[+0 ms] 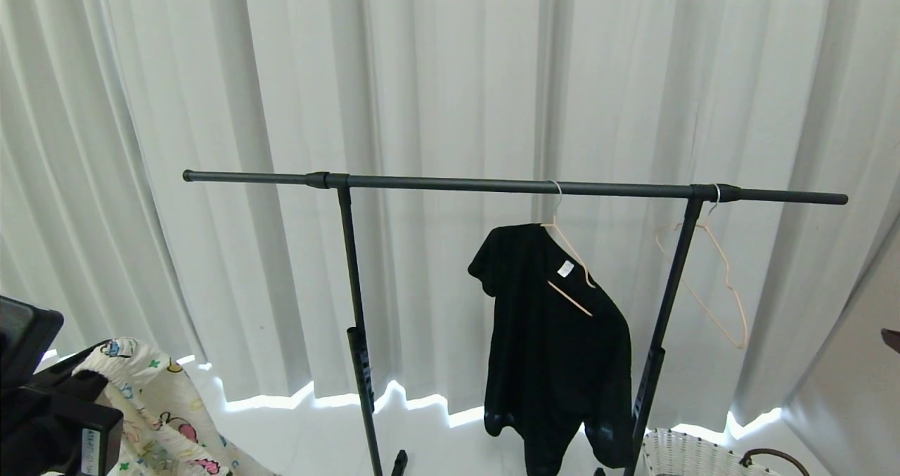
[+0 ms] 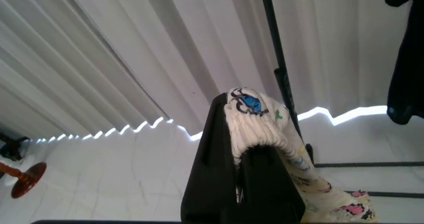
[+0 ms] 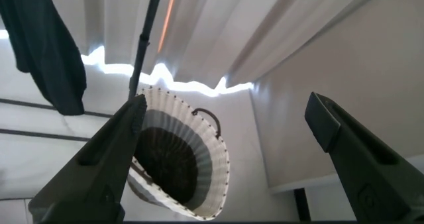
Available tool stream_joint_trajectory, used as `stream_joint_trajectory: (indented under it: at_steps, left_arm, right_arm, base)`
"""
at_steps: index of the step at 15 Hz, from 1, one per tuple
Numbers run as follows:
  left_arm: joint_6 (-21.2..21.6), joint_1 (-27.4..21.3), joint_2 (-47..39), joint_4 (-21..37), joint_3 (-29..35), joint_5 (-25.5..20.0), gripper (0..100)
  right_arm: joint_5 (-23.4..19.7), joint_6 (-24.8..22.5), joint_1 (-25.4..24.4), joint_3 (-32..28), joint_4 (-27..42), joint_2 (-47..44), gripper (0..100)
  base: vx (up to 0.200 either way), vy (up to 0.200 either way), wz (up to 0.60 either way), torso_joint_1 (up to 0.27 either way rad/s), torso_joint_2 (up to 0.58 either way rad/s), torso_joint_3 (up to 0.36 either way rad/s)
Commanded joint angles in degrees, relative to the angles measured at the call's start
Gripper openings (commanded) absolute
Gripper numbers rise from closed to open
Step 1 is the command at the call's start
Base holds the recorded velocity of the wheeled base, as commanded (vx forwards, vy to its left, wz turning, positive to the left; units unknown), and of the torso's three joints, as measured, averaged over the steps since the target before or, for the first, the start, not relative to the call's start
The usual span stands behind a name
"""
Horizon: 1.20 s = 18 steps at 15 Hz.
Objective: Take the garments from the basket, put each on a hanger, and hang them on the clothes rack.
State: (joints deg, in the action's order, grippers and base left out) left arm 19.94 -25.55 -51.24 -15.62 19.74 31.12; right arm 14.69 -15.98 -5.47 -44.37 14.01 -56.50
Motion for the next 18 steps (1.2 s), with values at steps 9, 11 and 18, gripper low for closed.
stream_joint_trajectory:
  at_steps: [9, 11, 18]
  left_arm:
    - [-0.1, 0.2, 0.0, 0.0, 0.0, 0.1, 0]
    - [-0.1, 0.7, -0.4, 0.0, 0.1, 0.0, 0]
    - [-0.1, 0.7, -0.5, 0.0, 0.3, -0.1, 0]
  right_arm:
    - [-3.0, -0.2, -0.4, -0.1, -0.5, -0.4, 100]
    - [-3.7, -0.1, -0.4, -0.1, -1.4, -1.1, 100]
    - [-6.7, 0.2, -0.4, -0.2, -8.6, -6.2, 100]
  base:
    - [0.000, -0.111, 0.00, 0.007, 0.00, -0.002]
    - [0.000, 0.000, 0.00, 0.000, 0.00, 0.000]
    - [0.114, 0.000, 0.00, -0.001, 0.00, 0.003]
